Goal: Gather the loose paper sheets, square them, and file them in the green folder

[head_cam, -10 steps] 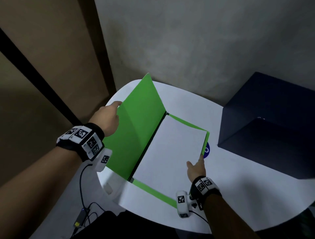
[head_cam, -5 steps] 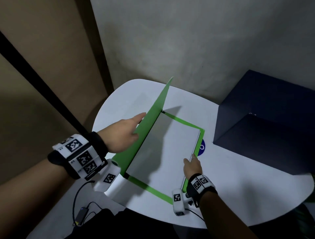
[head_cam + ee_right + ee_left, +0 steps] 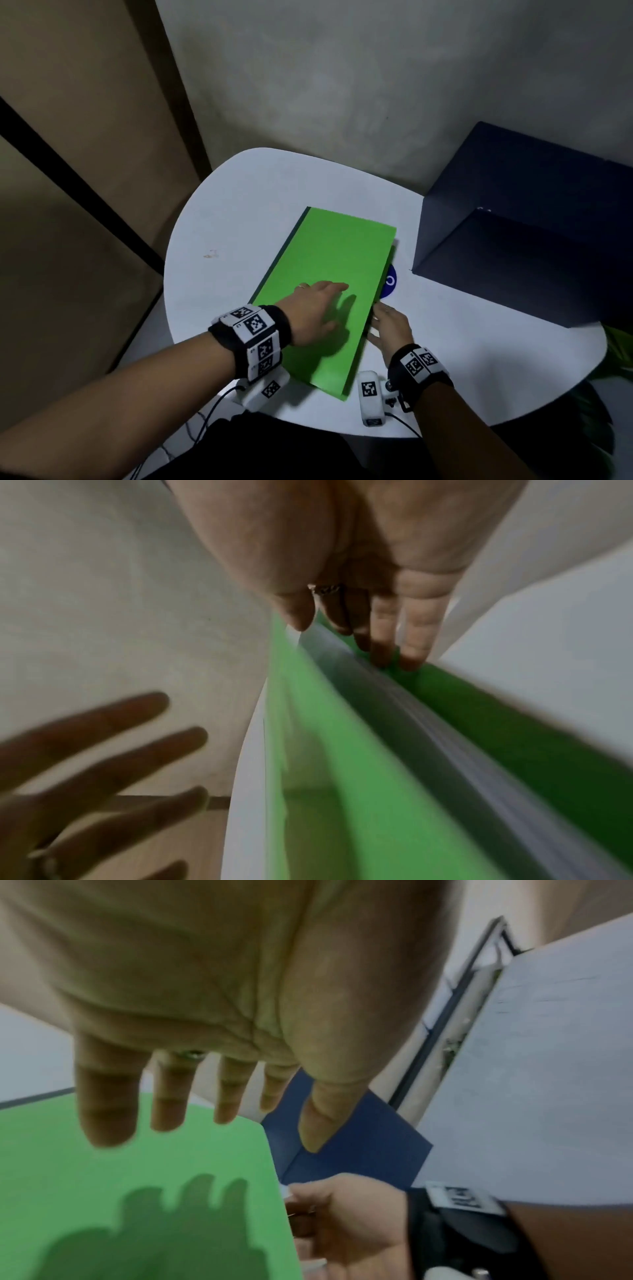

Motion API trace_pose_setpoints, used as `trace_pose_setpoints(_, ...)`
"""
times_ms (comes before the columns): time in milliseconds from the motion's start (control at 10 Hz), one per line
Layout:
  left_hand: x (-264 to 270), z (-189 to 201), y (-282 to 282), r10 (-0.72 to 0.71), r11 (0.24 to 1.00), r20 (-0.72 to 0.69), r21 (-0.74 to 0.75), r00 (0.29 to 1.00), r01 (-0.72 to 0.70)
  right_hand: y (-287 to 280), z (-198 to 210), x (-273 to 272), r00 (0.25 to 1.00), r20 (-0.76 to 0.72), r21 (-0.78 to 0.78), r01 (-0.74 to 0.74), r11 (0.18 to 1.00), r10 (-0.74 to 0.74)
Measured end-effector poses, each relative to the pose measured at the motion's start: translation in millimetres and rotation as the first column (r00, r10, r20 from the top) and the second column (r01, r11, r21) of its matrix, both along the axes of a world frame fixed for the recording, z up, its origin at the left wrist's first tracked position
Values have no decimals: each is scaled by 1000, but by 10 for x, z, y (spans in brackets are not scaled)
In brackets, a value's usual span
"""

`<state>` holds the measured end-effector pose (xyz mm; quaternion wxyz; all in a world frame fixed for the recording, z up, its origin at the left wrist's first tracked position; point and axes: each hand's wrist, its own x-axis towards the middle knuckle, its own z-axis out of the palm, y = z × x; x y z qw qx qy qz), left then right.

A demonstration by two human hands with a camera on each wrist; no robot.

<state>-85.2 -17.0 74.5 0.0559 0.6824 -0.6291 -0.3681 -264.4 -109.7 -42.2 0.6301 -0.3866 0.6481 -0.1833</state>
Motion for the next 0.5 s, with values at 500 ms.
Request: trace_pose_setpoints(500, 789, -907, -168, 601, 766, 58, 241, 797, -596, 165, 6, -347, 866, -375, -153, -409, 899, 330)
